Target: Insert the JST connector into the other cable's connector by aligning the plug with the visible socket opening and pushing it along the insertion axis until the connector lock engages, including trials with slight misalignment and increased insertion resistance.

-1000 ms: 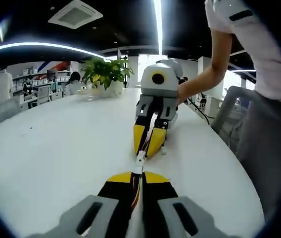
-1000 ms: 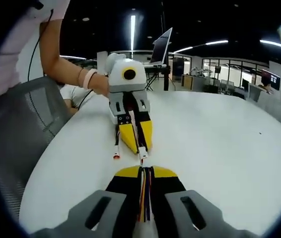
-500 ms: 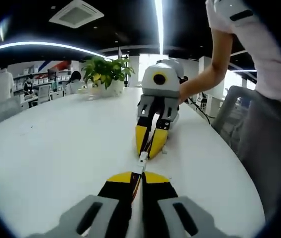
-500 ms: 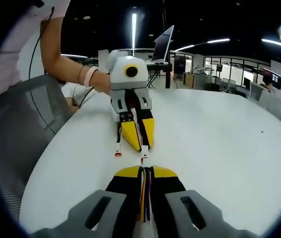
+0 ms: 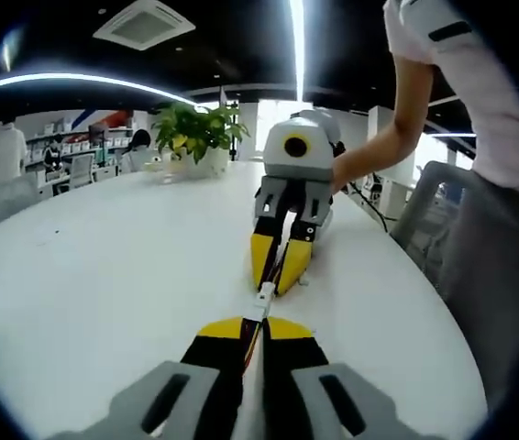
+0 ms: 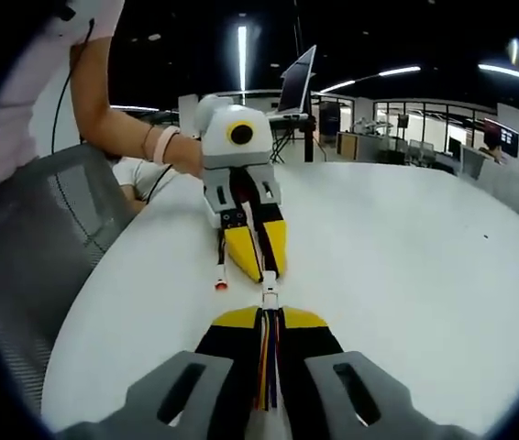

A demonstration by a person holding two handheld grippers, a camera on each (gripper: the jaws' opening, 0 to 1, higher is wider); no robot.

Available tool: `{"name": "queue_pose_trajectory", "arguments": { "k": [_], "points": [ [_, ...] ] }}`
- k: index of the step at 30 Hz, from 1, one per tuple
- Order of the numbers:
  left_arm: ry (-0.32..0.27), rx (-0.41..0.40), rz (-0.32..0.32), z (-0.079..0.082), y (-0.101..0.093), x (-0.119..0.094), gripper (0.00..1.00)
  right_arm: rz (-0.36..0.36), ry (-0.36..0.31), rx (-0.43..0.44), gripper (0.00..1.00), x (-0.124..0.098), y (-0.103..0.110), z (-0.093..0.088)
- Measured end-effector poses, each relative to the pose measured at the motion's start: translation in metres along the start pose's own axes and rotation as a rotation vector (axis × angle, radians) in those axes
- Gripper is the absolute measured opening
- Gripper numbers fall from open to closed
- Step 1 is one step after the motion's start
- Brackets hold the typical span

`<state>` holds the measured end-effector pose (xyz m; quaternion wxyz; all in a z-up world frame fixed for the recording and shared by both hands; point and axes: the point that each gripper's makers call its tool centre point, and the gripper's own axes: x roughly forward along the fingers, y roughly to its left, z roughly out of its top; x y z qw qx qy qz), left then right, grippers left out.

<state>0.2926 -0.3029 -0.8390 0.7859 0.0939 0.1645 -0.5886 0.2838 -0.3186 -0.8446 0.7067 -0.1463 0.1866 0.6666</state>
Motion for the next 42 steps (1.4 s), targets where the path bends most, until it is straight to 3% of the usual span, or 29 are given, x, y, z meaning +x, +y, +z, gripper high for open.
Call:
{"name": "queue_pose_trajectory", "arguments": {
  "k": [18, 26, 36, 42],
  "points": [
    [-0.040, -0.005, -0.037, 0.013, -0.008, 0.004, 0.00, 0.037, -0.036, 0.015, 0.03, -0.006, 0.005, 0.009],
    [-0.023, 0.027, -0.041, 0.017, -0.009, 0.009, 0.00, 0.044, -0.025, -0.009, 0.02, -0.007, 0.005, 0.010],
    [-0.017, 0.049, -0.007, 0.022, 0.002, 0.010, 0.00, 0.028, -0.031, -0.038, 0.02, -0.003, -0.005, 0.012],
    [-0.008, 0.051, 0.031, 0.015, 0.019, 0.007, 0.00, 0.017, -0.028, -0.067, 0.03, 0.003, -0.017, 0.011]
  ]
}}
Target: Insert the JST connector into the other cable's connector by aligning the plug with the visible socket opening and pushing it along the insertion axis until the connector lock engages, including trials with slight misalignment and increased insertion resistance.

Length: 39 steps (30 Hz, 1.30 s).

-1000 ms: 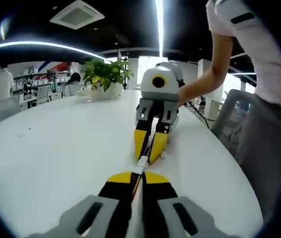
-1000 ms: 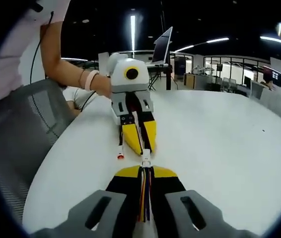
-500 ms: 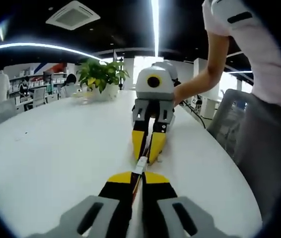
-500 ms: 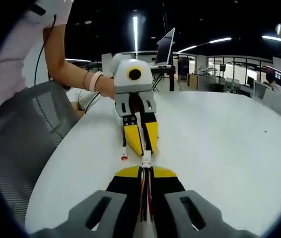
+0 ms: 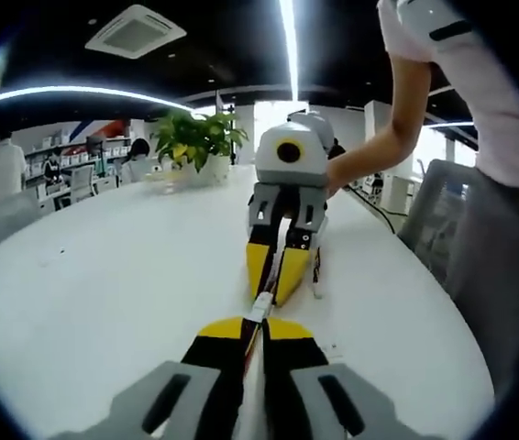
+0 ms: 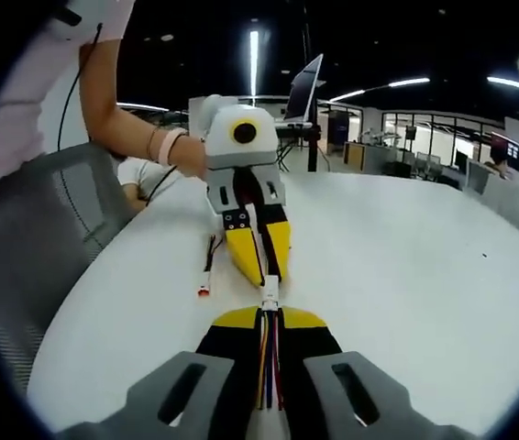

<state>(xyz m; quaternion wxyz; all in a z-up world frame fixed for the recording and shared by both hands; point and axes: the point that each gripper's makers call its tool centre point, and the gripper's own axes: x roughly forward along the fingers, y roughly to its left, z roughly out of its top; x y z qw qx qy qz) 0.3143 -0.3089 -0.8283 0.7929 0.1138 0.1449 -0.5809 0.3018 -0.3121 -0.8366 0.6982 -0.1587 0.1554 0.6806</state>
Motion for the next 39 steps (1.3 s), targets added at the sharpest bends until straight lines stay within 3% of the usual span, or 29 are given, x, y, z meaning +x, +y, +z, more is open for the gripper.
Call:
{"name": "queue_pose_trajectory", "arguments": {
  "k": [16, 22, 24, 33, 39],
  "points": [
    [0.019, -0.004, 0.050, -0.012, 0.025, 0.003, 0.01, 0.009, 0.009, -0.013, 0.03, 0.007, -0.019, -0.006],
    [0.001, -0.043, 0.053, -0.012, 0.025, 0.004, 0.01, 0.023, -0.015, -0.008, 0.04, 0.007, -0.021, -0.007],
    [0.002, -0.042, 0.048, -0.013, 0.023, 0.005, 0.02, 0.048, -0.031, 0.029, 0.04, 0.007, -0.019, -0.008],
    [0.011, -0.046, 0.070, -0.014, 0.025, 0.006, 0.06, 0.026, -0.030, 0.018, 0.05, 0.007, -0.027, -0.009],
    [0.004, -0.072, 0.067, -0.012, 0.019, 0.009, 0.14, 0.012, -0.038, 0.028, 0.14, 0.005, -0.031, -0.010]
  ]
}}
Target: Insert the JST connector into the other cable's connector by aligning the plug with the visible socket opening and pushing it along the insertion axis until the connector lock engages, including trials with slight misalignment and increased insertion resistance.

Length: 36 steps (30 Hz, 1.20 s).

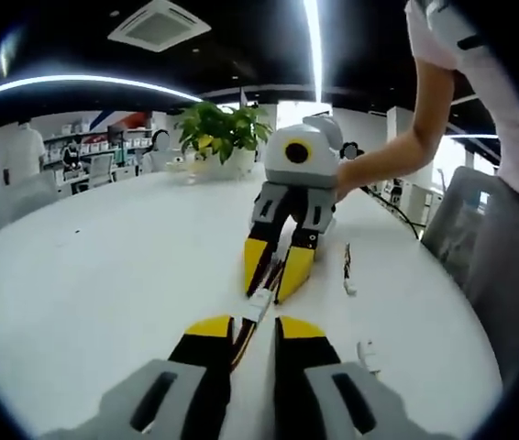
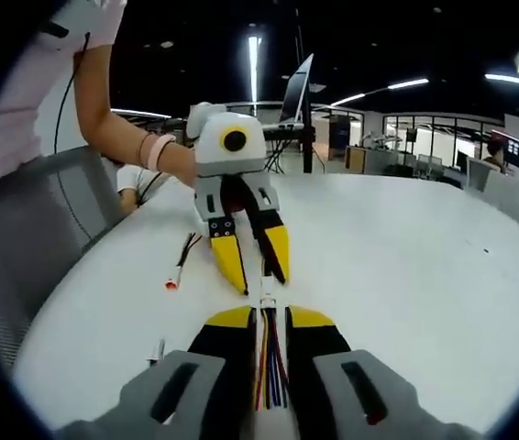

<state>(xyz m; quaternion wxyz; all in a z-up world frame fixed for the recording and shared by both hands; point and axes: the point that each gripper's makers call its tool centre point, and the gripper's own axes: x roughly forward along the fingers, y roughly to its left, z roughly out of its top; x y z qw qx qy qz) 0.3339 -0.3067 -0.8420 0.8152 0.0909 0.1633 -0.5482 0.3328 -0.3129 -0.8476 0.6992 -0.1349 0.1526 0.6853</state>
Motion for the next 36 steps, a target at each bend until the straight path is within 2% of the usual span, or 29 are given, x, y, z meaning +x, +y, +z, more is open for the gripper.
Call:
{"name": "queue_pose_trajectory", "arguments": {
  "k": [5, 8, 12, 15, 18, 23, 28, 31, 36],
  "points": [
    [0.051, 0.038, 0.009, -0.001, -0.004, -0.002, 0.20, -0.040, 0.002, 0.009, 0.20, -0.008, -0.010, -0.002],
    [0.044, 0.026, 0.015, 0.003, -0.005, -0.009, 0.21, -0.050, -0.067, 0.082, 0.19, -0.017, -0.009, 0.012],
    [0.017, 0.011, 0.022, 0.015, -0.007, -0.019, 0.28, -0.074, -0.077, 0.064, 0.20, -0.031, -0.010, 0.019],
    [-0.015, 0.000, 0.025, 0.026, -0.010, -0.026, 0.32, -0.082, -0.081, 0.058, 0.20, -0.038, -0.005, 0.025],
    [-0.018, 0.017, 0.030, 0.035, -0.017, -0.029, 0.32, -0.084, -0.094, 0.063, 0.18, -0.044, 0.007, 0.036],
    [-0.024, 0.026, 0.040, 0.045, -0.031, -0.040, 0.32, -0.082, -0.098, 0.052, 0.17, -0.053, 0.023, 0.042],
    [-0.019, 0.027, 0.032, 0.044, -0.046, -0.046, 0.32, -0.075, -0.098, 0.039, 0.15, -0.057, 0.039, 0.045],
    [-0.006, 0.018, 0.031, 0.043, -0.060, -0.039, 0.32, -0.042, -0.150, 0.098, 0.15, -0.058, 0.050, 0.046],
    [0.031, -0.011, 0.018, 0.027, -0.074, -0.034, 0.32, -0.042, -0.102, 0.105, 0.15, -0.058, 0.061, 0.028]
  ]
}}
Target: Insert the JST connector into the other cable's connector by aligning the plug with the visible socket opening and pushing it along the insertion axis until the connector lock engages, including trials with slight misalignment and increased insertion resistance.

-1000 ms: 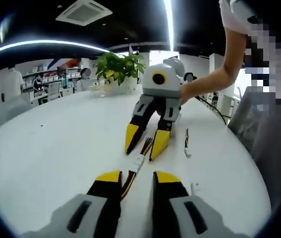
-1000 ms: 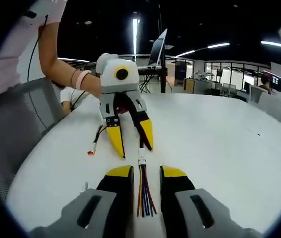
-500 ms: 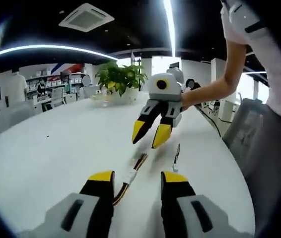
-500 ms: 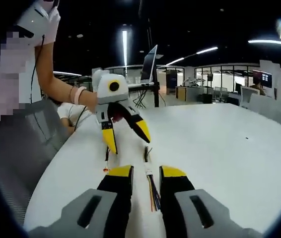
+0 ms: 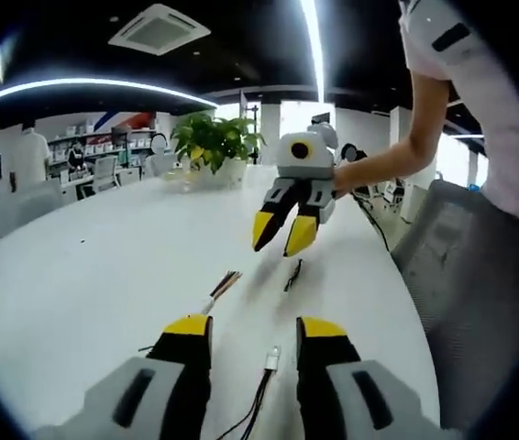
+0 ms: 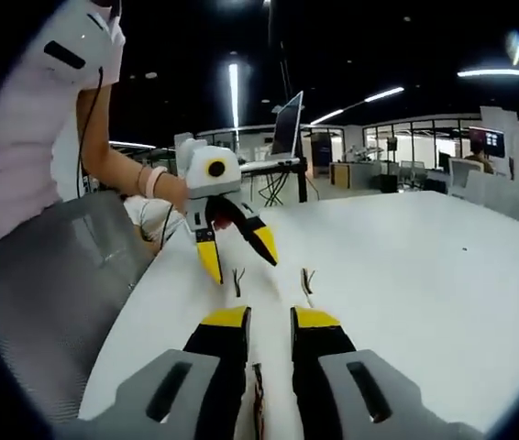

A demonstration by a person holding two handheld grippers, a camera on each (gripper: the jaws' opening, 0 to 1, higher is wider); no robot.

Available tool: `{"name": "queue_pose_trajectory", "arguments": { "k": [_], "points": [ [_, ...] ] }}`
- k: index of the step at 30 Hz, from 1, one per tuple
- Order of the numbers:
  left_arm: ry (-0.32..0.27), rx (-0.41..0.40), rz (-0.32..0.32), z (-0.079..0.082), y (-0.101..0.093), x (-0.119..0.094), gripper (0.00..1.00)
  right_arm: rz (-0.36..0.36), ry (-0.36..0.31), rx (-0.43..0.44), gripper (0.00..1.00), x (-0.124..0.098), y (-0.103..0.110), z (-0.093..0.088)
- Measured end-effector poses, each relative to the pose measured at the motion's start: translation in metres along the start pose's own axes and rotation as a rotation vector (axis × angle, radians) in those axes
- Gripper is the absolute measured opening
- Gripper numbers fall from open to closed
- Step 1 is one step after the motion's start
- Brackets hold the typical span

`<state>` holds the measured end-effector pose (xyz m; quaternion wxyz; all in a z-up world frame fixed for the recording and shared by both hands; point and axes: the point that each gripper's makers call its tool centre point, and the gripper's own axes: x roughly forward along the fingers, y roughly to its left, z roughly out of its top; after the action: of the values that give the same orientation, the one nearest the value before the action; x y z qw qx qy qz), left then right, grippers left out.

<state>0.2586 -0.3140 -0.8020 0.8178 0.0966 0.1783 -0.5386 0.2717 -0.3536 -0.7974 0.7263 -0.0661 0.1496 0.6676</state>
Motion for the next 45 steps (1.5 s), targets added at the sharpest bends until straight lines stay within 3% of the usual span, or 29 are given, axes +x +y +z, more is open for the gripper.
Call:
{"name": "queue_pose_trajectory", "arguments": {
  "k": [3, 16, 25, 29, 42, 45],
  "points": [
    [0.013, -0.014, -0.008, -0.005, -0.002, 0.000, 0.32, -0.009, 0.038, -0.011, 0.16, 0.000, 0.004, -0.009],
    [0.019, -0.021, -0.016, -0.027, 0.010, -0.015, 0.30, -0.003, 0.052, 0.002, 0.17, 0.002, 0.011, -0.020],
    [0.027, -0.050, -0.006, -0.043, 0.010, -0.014, 0.30, 0.013, 0.075, -0.004, 0.18, 0.005, 0.012, -0.031],
    [0.048, -0.037, -0.012, -0.048, 0.008, -0.012, 0.28, 0.002, 0.144, -0.017, 0.16, 0.006, 0.010, -0.047],
    [0.020, -0.047, 0.001, -0.047, 0.008, -0.012, 0.22, -0.025, 0.152, -0.098, 0.12, 0.010, 0.010, -0.051],
    [0.011, -0.045, -0.003, -0.047, 0.006, -0.011, 0.16, -0.038, 0.157, -0.118, 0.11, 0.011, 0.009, -0.051]
  ]
}}
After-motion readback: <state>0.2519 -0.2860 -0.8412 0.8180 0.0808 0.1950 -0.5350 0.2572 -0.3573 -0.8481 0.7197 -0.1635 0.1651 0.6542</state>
